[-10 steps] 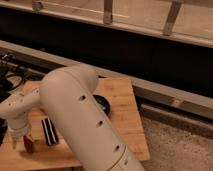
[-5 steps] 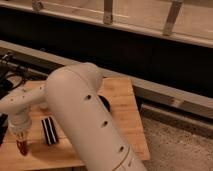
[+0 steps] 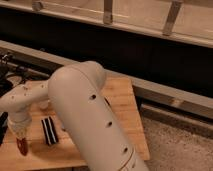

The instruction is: Place the pepper in the ceramic cup

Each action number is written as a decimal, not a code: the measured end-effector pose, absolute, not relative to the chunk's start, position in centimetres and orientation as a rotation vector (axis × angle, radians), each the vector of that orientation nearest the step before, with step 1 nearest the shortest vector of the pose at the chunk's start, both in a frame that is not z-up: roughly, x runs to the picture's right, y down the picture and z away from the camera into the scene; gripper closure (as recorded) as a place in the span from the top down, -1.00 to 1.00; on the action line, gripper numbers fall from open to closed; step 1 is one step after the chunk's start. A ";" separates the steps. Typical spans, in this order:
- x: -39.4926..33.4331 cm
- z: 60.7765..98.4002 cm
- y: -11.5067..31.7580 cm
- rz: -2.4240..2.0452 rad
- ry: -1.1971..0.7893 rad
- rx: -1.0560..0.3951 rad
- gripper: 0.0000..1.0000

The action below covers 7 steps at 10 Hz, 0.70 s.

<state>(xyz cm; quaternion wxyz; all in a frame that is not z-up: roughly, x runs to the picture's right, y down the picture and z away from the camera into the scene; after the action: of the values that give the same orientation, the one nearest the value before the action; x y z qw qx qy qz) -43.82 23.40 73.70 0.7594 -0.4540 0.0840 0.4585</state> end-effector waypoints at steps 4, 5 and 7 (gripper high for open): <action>-44.9 72.8 23.3 0.945 0.174 -0.965 -0.31; -45.9 72.1 23.2 0.910 0.175 -0.961 -0.11; -47.6 71.0 24.0 0.850 0.189 -0.966 0.34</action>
<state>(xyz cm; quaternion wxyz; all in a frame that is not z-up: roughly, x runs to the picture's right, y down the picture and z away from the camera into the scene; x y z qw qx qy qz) -47.58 23.97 71.04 0.7958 -0.4498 0.0880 0.3957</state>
